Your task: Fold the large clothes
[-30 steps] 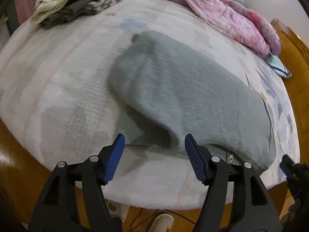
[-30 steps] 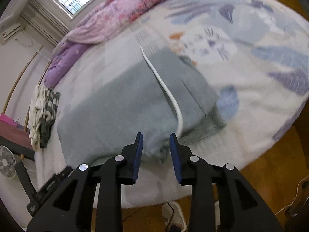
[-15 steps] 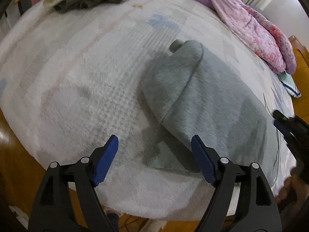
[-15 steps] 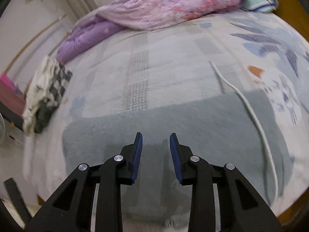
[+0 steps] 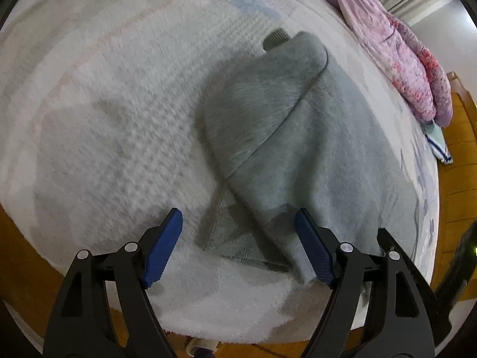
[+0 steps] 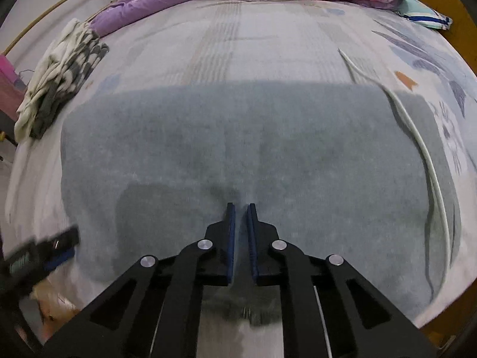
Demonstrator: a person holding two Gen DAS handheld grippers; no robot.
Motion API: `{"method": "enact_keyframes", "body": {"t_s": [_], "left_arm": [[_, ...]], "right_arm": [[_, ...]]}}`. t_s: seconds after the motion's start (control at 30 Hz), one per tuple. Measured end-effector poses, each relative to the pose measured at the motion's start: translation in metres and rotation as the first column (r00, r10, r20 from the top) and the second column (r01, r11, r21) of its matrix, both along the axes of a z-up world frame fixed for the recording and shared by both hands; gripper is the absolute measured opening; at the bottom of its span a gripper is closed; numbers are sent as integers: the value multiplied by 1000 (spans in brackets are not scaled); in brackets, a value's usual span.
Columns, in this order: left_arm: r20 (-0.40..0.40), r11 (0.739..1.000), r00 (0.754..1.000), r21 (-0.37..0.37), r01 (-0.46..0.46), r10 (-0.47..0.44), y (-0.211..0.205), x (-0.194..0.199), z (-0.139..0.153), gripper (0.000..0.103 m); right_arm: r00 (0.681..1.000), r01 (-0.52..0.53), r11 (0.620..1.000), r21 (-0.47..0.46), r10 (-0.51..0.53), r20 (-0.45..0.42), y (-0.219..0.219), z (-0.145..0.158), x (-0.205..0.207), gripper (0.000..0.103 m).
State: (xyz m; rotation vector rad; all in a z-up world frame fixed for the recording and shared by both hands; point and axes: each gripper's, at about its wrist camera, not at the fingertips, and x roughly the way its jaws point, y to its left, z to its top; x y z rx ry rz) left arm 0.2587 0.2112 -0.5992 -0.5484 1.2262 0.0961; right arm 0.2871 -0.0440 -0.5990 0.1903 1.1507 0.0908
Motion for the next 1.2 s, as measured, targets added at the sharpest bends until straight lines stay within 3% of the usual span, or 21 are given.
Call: {"method": "enact_keyframes", "body": {"t_s": [0.2,0.3,0.37,0.4,0.43,0.47,0.6,0.67,0.73,0.83,0.97,1.03,1.2], "left_arm": [[-5,999,1000,35,18,-18,-6,4,-10,79],[-19,998,999,64,29,-28,-9,5,-11,71],[-20,997,999,60,40,-39,-11,8,-10,44],[-21,998,998,42,54,-54,-12,10,-10,36],[-21,997,998,30,67,-66,-14,12,-9,18],[-23,996,997,41,75,-75,-16,13,-7,12],[-14,997,997,17,74,-74,-15,18,10,9],[21,997,997,-3,79,-78,-13,18,29,9],[81,994,991,-23,107,-105,-14,19,56,8],[123,989,983,-38,145,-139,-15,20,81,8],[132,985,980,-65,159,-149,-22,26,98,7],[136,984,978,-65,168,-158,-25,27,103,7],[149,981,975,-79,180,-167,-34,32,111,7]], "right_arm": [[1000,-5,999,36,5,-14,-6,-11,15,7],[1000,-12,999,44,13,-11,-9,-14,19,6],[1000,-12,999,46,13,-11,-9,-15,19,6],[1000,-13,999,47,13,-13,-10,-15,20,6],[1000,-11,999,53,11,-17,-11,-14,20,6],[1000,-7,998,63,9,-20,-12,-13,20,6],[999,-49,997,60,48,8,-10,5,10,12],[995,-92,991,97,88,41,-5,20,-1,28],[988,-141,983,121,132,79,2,34,-11,32],[956,-275,948,158,251,155,25,57,-34,62],[898,-414,899,142,378,225,60,72,-48,66],[881,-432,899,74,403,246,73,74,-46,67],[869,-449,892,41,426,253,90,66,-20,68]]}}
